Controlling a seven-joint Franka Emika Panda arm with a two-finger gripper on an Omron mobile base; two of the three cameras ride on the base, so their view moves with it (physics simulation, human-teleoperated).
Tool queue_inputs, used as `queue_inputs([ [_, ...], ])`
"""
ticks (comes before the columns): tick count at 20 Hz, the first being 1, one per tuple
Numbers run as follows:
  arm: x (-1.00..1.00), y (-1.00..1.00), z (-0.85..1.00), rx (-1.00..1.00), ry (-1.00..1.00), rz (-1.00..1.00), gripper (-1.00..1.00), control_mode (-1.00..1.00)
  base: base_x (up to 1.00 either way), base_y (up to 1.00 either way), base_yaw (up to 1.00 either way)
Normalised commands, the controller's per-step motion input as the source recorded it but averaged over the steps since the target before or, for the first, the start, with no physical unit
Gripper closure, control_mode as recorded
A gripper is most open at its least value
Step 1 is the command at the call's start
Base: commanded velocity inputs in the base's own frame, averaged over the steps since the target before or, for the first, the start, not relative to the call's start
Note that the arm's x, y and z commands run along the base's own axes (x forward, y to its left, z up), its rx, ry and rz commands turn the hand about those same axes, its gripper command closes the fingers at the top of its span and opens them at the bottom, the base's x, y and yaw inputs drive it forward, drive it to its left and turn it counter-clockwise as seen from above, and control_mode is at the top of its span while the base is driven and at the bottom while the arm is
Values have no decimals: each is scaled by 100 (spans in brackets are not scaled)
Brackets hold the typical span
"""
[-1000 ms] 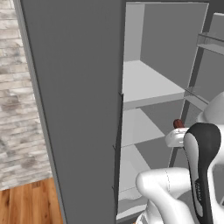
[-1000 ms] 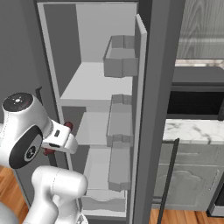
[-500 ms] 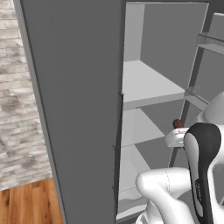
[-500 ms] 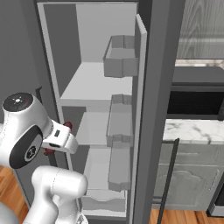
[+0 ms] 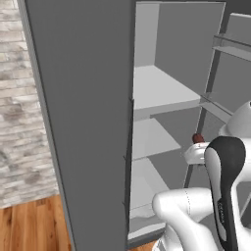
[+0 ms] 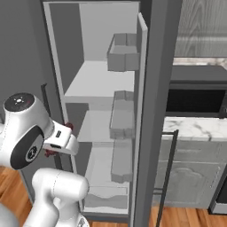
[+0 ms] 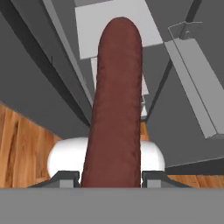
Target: Retrieve the sausage and cheese from the fridge and place them on the cutting board on the counter.
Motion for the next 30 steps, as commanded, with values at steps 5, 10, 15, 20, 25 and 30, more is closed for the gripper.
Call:
queue_inputs([
  [5,0,0,0,0,0,0,100,100,-100,0,0],
  [10,0,0,0,0,0,0,100,100,-97,0,-1],
  [15,0,0,0,0,0,0,100,100,-76,0,-33],
  [20,0,0,0,0,0,0,100,100,-14,0,-71],
  [25,0,0,0,0,0,0,100,100,0,0,-82],
  [30,0,0,0,0,0,0,100,100,1,0,-83],
])
